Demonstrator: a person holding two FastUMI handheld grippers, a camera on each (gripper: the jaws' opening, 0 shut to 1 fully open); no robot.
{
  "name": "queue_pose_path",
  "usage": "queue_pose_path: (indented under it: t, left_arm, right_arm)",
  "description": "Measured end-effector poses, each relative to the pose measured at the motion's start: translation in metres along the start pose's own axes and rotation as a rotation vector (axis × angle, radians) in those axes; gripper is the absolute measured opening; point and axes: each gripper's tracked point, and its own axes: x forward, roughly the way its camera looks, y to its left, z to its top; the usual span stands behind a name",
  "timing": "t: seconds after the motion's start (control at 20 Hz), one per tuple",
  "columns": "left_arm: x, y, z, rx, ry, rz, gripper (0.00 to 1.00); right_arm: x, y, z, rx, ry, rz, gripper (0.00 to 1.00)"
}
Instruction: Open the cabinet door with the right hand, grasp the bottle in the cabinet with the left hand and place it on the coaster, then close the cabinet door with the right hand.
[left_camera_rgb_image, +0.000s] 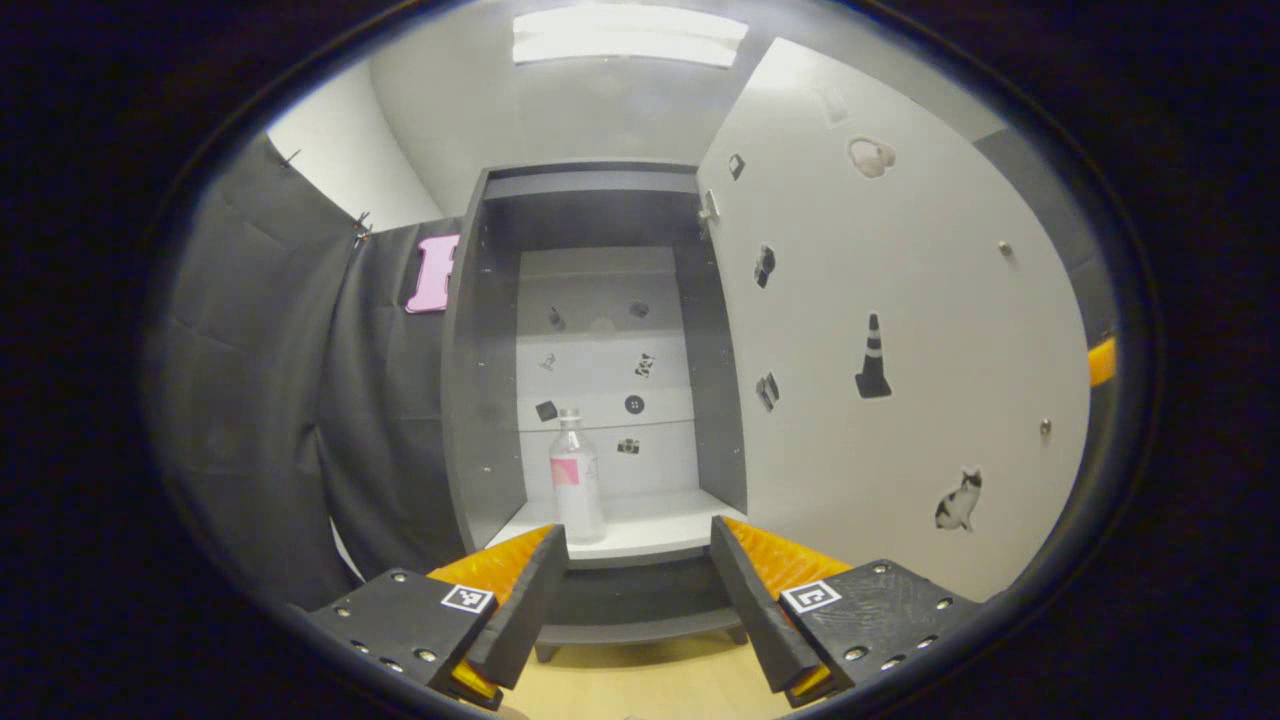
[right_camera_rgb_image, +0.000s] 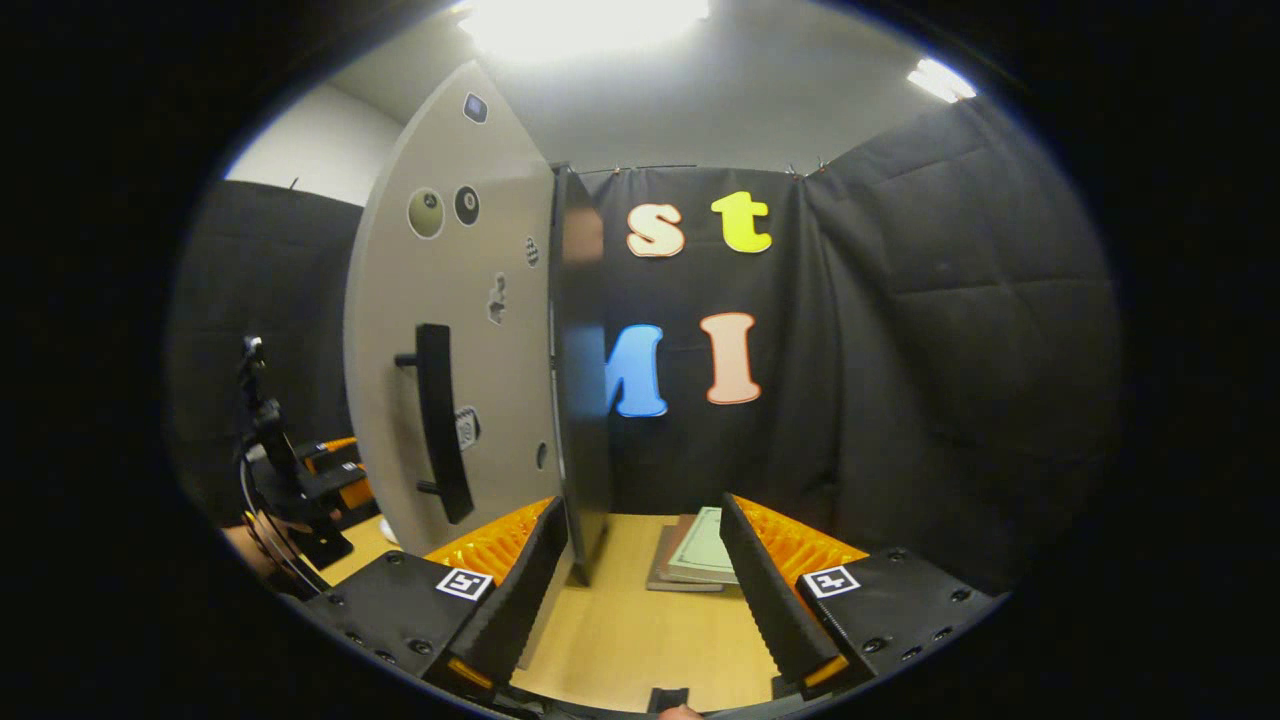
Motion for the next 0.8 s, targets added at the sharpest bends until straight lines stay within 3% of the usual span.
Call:
queue_pose_path:
  t: [0.35,0.8]
  left_arm:
    - [0.093,0.051,0.000,-0.044,0.025,0.038,0.89]
    - [0.195,0.078,-0.040,-0.051,0.093,-0.015,0.89]
  right_arm:
    - [-0.003,-0.031,-0.016,0.030,0.044,-0.151,0.98]
    - [0.006,-0.043,-0.034,0.070,0.133,-0.283,0.98]
